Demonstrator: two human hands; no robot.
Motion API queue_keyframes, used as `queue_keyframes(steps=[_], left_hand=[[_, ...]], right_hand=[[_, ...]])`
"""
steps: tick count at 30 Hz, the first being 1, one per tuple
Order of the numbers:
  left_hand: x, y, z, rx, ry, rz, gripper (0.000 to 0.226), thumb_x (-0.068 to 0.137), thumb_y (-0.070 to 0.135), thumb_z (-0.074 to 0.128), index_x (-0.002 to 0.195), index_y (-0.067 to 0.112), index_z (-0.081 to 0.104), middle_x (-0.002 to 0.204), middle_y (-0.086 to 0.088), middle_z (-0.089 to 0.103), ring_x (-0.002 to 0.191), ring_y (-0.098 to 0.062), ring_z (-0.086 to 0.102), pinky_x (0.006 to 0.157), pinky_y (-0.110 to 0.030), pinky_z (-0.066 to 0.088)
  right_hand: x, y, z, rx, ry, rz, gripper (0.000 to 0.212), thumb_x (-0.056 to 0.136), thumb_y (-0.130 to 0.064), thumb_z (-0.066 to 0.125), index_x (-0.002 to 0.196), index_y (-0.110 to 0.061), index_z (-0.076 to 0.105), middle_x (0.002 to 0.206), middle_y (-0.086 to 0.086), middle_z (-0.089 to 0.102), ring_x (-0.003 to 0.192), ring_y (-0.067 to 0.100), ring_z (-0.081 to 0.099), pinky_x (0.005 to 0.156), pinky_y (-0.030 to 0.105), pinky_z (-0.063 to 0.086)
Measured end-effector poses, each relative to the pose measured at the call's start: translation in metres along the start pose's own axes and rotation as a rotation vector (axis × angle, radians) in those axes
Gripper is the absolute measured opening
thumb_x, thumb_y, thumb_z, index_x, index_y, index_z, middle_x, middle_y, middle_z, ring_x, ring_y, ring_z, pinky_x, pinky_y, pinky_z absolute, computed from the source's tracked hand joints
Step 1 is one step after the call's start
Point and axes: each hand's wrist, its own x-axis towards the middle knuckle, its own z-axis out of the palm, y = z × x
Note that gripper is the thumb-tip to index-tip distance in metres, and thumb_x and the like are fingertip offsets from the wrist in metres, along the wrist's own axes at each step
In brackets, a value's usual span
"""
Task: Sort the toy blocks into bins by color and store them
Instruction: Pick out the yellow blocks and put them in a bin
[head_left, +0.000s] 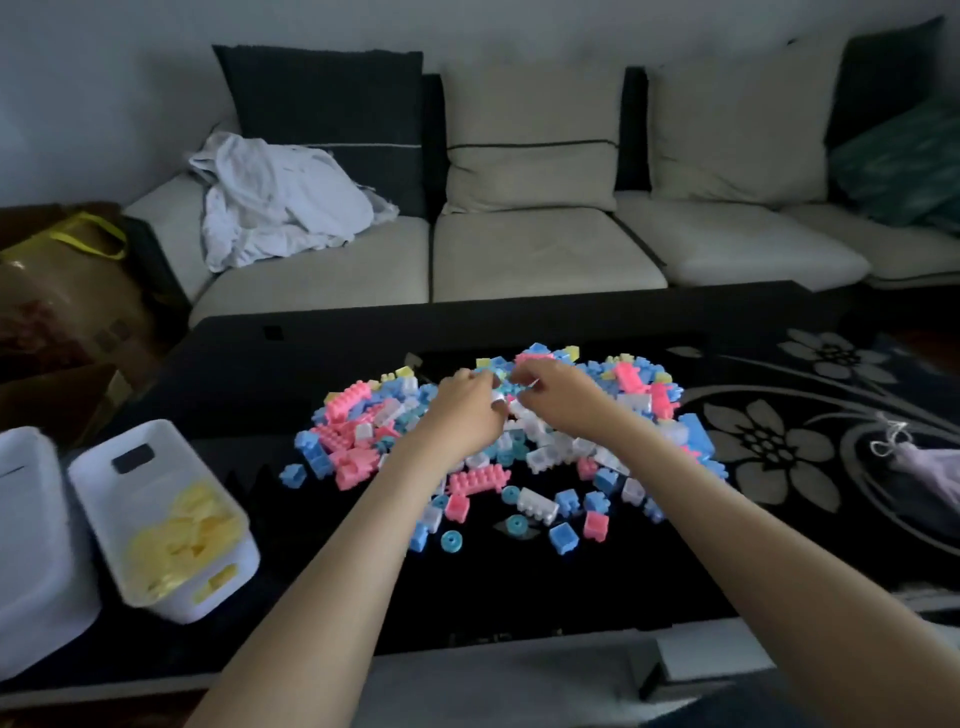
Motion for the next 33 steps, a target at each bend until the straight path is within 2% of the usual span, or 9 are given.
queue_keyframes(steps=[5, 7, 10, 14, 17, 20, 22, 27, 33], left_hand=[[0.041, 0.056, 0.031, -0.068, -0.051, 0.229, 0.039, 0.096, 0.013, 0.038, 0.134, 0.019, 0.048, 0.139, -0.007, 0.045, 0.118, -0.023, 0.048, 0.090, -0.033, 0.042], [0.056, 0.075, 0.043, -0.073, -0.076, 0.286, 0.045, 0.094, 0.005, 0.037, 0.134, 0.023, 0.048, 0.141, -0.003, 0.044, 0.119, -0.021, 0.048, 0.091, -0.033, 0.043], [0.074, 0.091, 0.057, 0.041, -0.113, 0.337, 0.060, 0.087, -0.007, 0.034, 0.135, 0.026, 0.047, 0.145, 0.000, 0.041, 0.130, -0.023, 0.036, 0.100, -0.038, 0.036], [0.085, 0.092, 0.071, 0.124, -0.144, 0.402, 0.067, 0.083, -0.010, 0.031, 0.137, 0.029, 0.045, 0.147, 0.005, 0.040, 0.133, -0.022, 0.031, 0.107, -0.043, 0.028], [0.076, 0.097, 0.077, 0.033, -0.021, 0.569, 0.053, 0.088, -0.003, 0.039, 0.131, 0.025, 0.053, 0.133, 0.000, 0.052, 0.125, -0.021, 0.040, 0.104, -0.038, 0.026], [0.061, 0.107, 0.082, 0.020, 0.026, 0.781, 0.033, 0.093, 0.015, 0.049, 0.123, 0.020, 0.061, 0.117, -0.001, 0.058, 0.111, -0.020, 0.045, 0.094, -0.032, 0.023], [0.054, 0.111, 0.085, 0.110, -0.013, 0.867, 0.031, 0.093, 0.022, 0.051, 0.121, 0.021, 0.062, 0.117, -0.002, 0.054, 0.111, -0.020, 0.042, 0.097, -0.035, 0.023], [0.047, 0.108, 0.089, 0.184, -0.099, 0.850, 0.034, 0.094, 0.017, 0.047, 0.122, 0.032, 0.060, 0.121, 0.001, 0.045, 0.117, -0.015, 0.028, 0.097, -0.031, 0.016], [0.048, 0.104, 0.081, 0.267, -0.104, 0.713, 0.027, 0.092, 0.015, 0.047, 0.110, 0.025, 0.065, 0.132, 0.001, 0.041, 0.125, -0.019, 0.028, 0.102, -0.035, 0.017]], right_hand=[[-0.014, 0.104, -0.059, -0.073, 0.134, 0.224, 0.027, 0.090, -0.001, 0.044, 0.105, -0.010, 0.065, 0.108, 0.013, 0.064, 0.085, 0.023, 0.057, 0.074, 0.026, 0.042], [-0.027, 0.135, -0.075, -0.057, 0.029, 0.231, 0.025, 0.090, -0.002, 0.047, 0.096, -0.017, 0.066, 0.101, 0.006, 0.063, 0.083, 0.018, 0.056, 0.071, 0.023, 0.041], [-0.040, 0.157, -0.079, -0.057, -0.191, 0.162, 0.020, 0.092, -0.009, 0.055, 0.096, -0.025, 0.067, 0.099, -0.007, 0.062, 0.093, 0.012, 0.058, 0.081, 0.018, 0.041], [-0.042, 0.169, -0.074, -0.089, -0.242, 0.137, 0.026, 0.096, -0.015, 0.050, 0.110, -0.029, 0.067, 0.101, -0.017, 0.056, 0.099, 0.003, 0.052, 0.089, 0.019, 0.039], [-0.038, 0.171, -0.071, -0.124, -0.223, 0.126, 0.034, 0.097, -0.007, 0.041, 0.115, -0.025, 0.065, 0.104, -0.012, 0.053, 0.102, 0.007, 0.050, 0.093, 0.023, 0.039], [-0.037, 0.170, -0.069, -0.171, -0.240, 0.165, 0.034, 0.093, -0.001, 0.038, 0.088, -0.027, 0.059, 0.088, -0.007, 0.053, 0.090, 0.017, 0.053, 0.082, 0.032, 0.043], [-0.038, 0.169, -0.071, -0.177, -0.251, 0.169, 0.033, 0.091, -0.001, 0.040, 0.081, -0.029, 0.055, 0.083, -0.010, 0.052, 0.087, 0.019, 0.054, 0.080, 0.035, 0.045], [-0.047, 0.169, -0.076, -0.186, -0.272, 0.159, 0.039, 0.091, -0.001, 0.041, 0.114, -0.025, 0.060, 0.109, -0.006, 0.057, 0.101, 0.015, 0.053, 0.090, 0.034, 0.046], [-0.048, 0.183, -0.071, -0.153, -0.220, 0.203, 0.019, 0.091, -0.023, 0.055, 0.110, -0.024, 0.058, 0.099, -0.004, 0.059, 0.090, 0.017, 0.058, 0.083, 0.035, 0.050]])
